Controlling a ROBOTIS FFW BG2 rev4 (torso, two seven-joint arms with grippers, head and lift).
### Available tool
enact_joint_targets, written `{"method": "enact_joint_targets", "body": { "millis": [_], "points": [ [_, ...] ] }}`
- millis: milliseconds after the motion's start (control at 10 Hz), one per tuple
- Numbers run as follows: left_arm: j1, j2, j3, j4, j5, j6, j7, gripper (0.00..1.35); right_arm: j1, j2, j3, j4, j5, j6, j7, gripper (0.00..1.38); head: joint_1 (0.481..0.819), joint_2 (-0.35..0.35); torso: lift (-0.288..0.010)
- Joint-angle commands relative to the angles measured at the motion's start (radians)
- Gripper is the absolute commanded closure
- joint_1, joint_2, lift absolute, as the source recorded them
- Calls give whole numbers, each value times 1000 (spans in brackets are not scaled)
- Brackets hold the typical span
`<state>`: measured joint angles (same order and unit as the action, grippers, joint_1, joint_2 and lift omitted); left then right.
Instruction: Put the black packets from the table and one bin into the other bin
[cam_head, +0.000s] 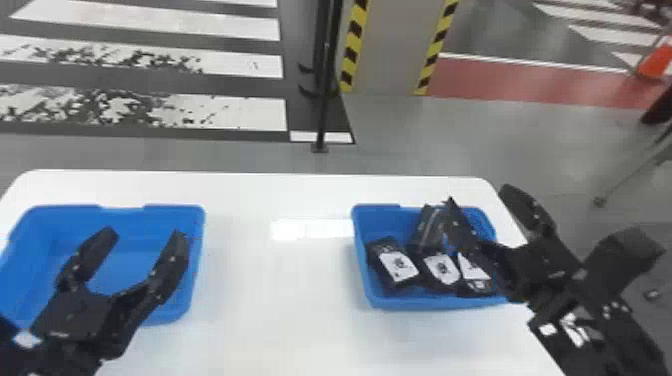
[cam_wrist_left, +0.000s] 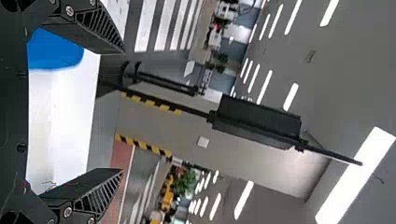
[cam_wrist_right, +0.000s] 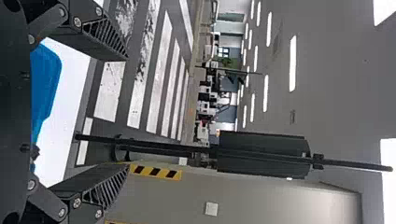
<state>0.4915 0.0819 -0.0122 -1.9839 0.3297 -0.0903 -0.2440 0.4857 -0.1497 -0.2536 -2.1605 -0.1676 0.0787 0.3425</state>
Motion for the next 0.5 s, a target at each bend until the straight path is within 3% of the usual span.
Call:
{"method": "enact_joint_targets", "body": {
  "millis": [0,200,400],
  "points": [
    [46,-16,54,0,-130,-52,28,133,79,15,8,-20,-4,-39,0,222,695,-149,-110],
    [127,-25,60,-30,-236,-163,117,133,199,29,6,-74,14,-39,-22,223,695,-77,-110],
    [147,-28,58,-59,-254,-175,126,133,221,32,-4,-74,24,-42,-25,225,695,-67,-110]
  ]
}}
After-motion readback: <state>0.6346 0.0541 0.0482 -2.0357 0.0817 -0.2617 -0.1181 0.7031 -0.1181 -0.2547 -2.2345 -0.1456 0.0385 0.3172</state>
